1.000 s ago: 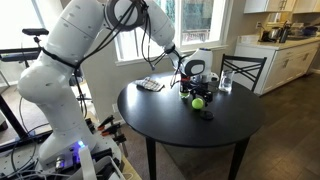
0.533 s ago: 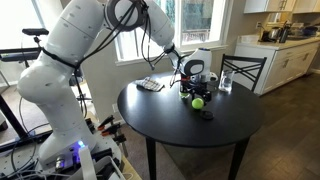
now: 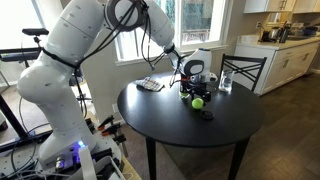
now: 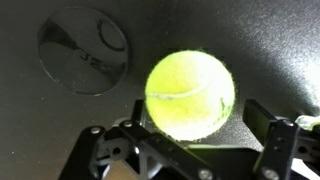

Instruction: Put the green tennis ball inside the glass container

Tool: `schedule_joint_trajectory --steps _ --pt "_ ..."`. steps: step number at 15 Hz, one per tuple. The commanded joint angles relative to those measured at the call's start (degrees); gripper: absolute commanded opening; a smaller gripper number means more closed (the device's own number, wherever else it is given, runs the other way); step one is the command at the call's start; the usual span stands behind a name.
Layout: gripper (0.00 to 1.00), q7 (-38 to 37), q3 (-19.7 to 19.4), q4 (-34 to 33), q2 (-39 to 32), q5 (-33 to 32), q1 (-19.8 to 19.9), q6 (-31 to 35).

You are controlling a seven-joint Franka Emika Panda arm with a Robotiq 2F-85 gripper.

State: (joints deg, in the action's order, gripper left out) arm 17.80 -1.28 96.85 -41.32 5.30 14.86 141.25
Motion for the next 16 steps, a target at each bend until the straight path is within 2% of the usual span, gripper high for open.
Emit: schedule_joint_trajectory --steps 1,2,3,5,8,12,16 --pt "1.00 1.6 1.1 1.9 1.7 -0.2 1.0 -1.0" --pt "1.00 1.7 1.2 1.8 1.7 -0.1 1.1 -1.1" --pt "0.75 1.8 1.3 1.9 1.7 0.1 1.2 -1.0" --pt "0.68 1.9 1.4 1.9 1.7 0.1 1.3 -1.0" --pt "0.47 1.9 1.5 2.0 1.8 0.1 1.4 -0.9" --pt "0.41 1.9 1.5 2.0 1.9 0.1 1.4 -0.8" --pt "0.41 2.8 2.2 2.8 3.5 1.2 2.5 -0.8"
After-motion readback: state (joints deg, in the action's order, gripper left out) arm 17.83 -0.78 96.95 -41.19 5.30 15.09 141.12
